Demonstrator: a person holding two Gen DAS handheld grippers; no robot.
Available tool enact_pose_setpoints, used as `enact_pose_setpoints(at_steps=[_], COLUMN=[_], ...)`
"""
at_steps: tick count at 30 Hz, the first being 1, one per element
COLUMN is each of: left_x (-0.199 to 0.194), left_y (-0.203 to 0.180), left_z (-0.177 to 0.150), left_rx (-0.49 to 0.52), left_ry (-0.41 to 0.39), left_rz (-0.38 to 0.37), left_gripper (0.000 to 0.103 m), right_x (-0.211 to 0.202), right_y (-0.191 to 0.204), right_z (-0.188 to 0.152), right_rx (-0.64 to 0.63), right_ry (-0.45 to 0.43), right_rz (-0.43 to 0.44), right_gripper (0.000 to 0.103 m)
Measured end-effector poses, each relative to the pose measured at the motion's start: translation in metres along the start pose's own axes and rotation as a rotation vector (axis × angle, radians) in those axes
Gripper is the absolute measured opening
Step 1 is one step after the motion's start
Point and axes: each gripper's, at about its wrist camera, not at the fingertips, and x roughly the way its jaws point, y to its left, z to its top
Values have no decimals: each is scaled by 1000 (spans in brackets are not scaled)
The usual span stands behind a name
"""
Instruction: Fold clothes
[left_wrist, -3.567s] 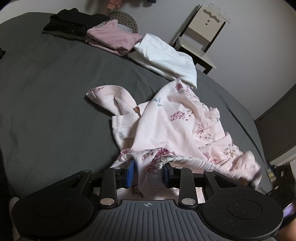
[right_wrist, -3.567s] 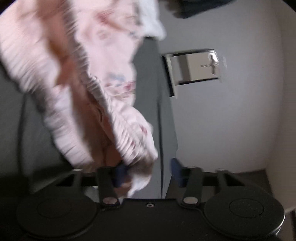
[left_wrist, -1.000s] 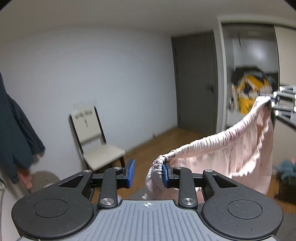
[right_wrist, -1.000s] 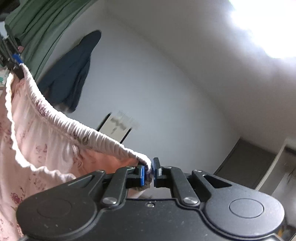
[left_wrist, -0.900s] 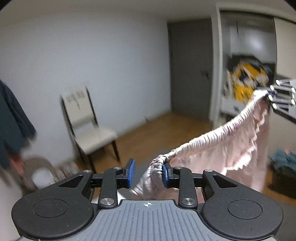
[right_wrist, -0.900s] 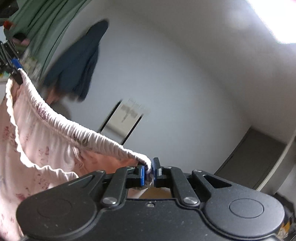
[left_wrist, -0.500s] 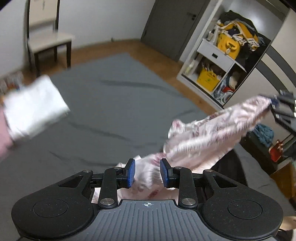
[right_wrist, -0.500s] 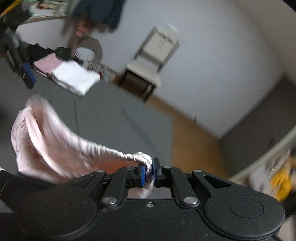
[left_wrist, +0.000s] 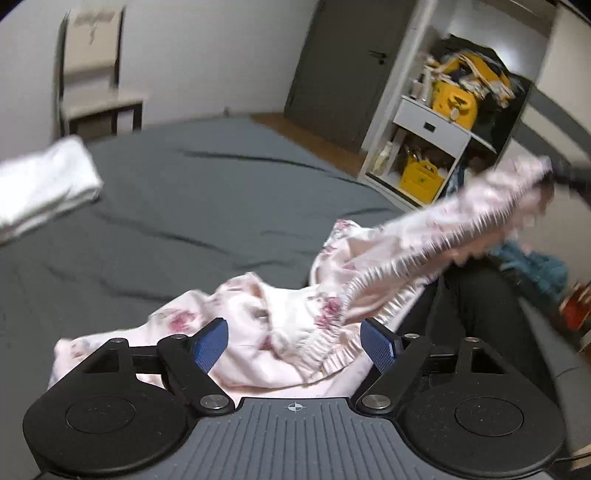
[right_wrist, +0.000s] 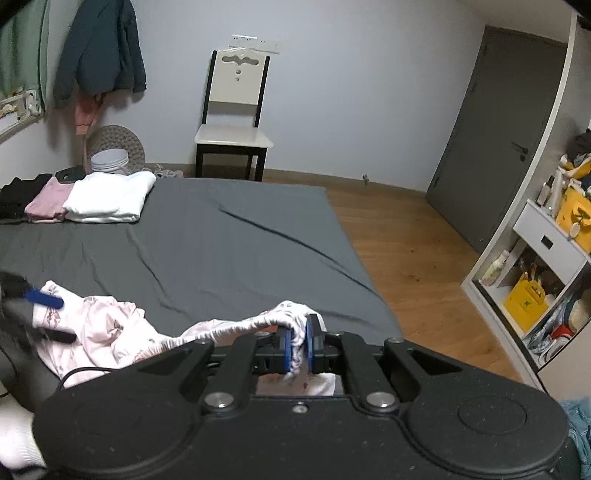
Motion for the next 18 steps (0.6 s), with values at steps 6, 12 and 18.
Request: enact_pose_setpoints(at_steps=[6, 12, 18], left_x=[29, 31, 42], left_y=[-39, -37, -37], left_z=[-13, -24, -21], left_rx=[74, 55, 121], left_ry=[70, 51, 66], left_rz=[219, 298, 256], left_gripper=[78, 65, 58], right_x=[-2, -2, -1], right_y=[2, -1, -7], right_z=[4, 8, 12], right_rx=[8, 17, 38], right_ry=[-16, -19, -15], right_rz=[9, 22, 40], right_gripper=[8, 8, 8])
